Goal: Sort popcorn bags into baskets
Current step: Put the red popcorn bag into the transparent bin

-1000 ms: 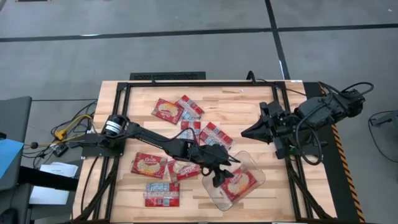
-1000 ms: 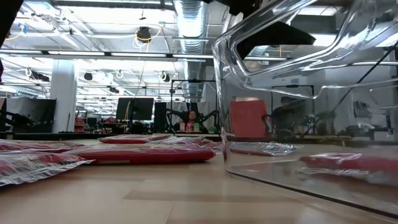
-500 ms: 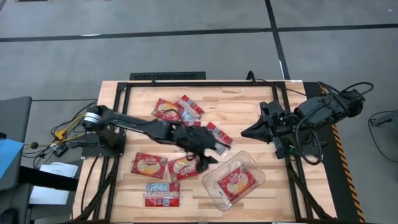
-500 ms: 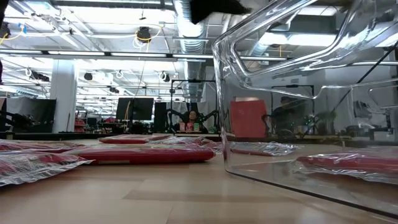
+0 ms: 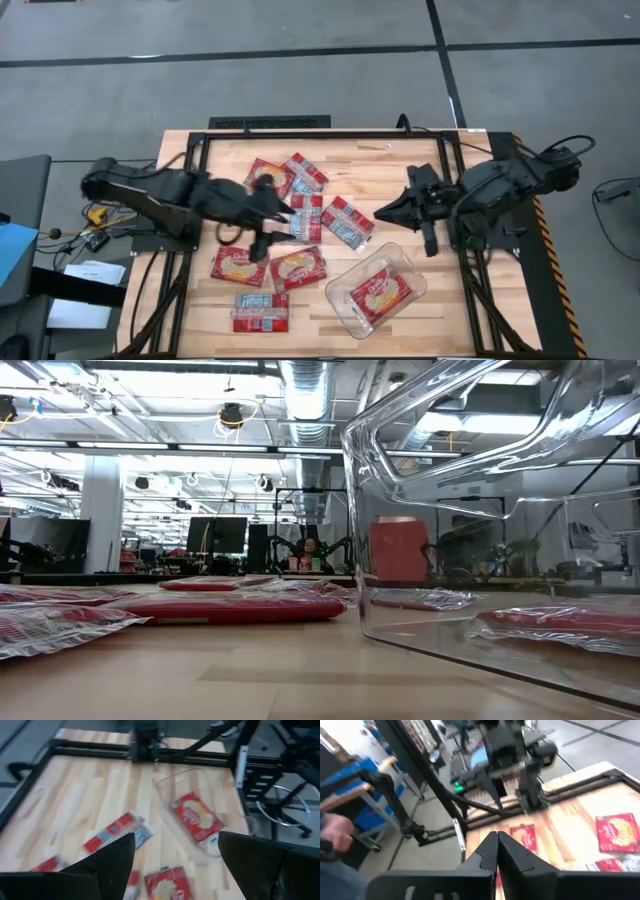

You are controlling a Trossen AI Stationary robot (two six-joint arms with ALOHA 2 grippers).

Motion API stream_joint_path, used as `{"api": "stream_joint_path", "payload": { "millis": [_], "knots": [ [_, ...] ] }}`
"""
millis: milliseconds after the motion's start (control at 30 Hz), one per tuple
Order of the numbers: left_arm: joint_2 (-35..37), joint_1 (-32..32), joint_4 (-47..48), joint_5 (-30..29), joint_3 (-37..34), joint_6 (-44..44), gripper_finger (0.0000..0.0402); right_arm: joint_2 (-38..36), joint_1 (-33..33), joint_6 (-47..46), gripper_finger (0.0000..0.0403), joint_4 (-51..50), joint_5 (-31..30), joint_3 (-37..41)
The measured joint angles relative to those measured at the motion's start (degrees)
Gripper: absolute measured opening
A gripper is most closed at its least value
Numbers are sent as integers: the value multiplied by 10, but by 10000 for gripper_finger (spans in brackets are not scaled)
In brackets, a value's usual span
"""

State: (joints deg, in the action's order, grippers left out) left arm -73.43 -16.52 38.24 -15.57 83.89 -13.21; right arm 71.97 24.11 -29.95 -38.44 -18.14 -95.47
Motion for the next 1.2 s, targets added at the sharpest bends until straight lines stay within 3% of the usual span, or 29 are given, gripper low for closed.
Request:
{"api": "stream_joint_path", "payload": {
  "millis": [133,333,567,833,1033,1200],
  "knots": [
    [82,-16,-30,-23,-113,-50,275,18,-14,0,48,3,0,0],
    [203,-27,-201,-23,-348,-161,274,47,-45,4,92,3,0,0],
    [255,-28,-327,-14,-535,-282,274,76,-97,26,162,16,0,0],
    [250,-29,-328,-50,-575,-300,274,124,-147,72,215,44,-2,0],
    [247,-14,-316,-98,-575,-281,274,137,-190,93,222,48,3,0],
    [245,12,-295,-86,-575,-285,274,135,-231,125,222,53,17,0]
  ]
}}
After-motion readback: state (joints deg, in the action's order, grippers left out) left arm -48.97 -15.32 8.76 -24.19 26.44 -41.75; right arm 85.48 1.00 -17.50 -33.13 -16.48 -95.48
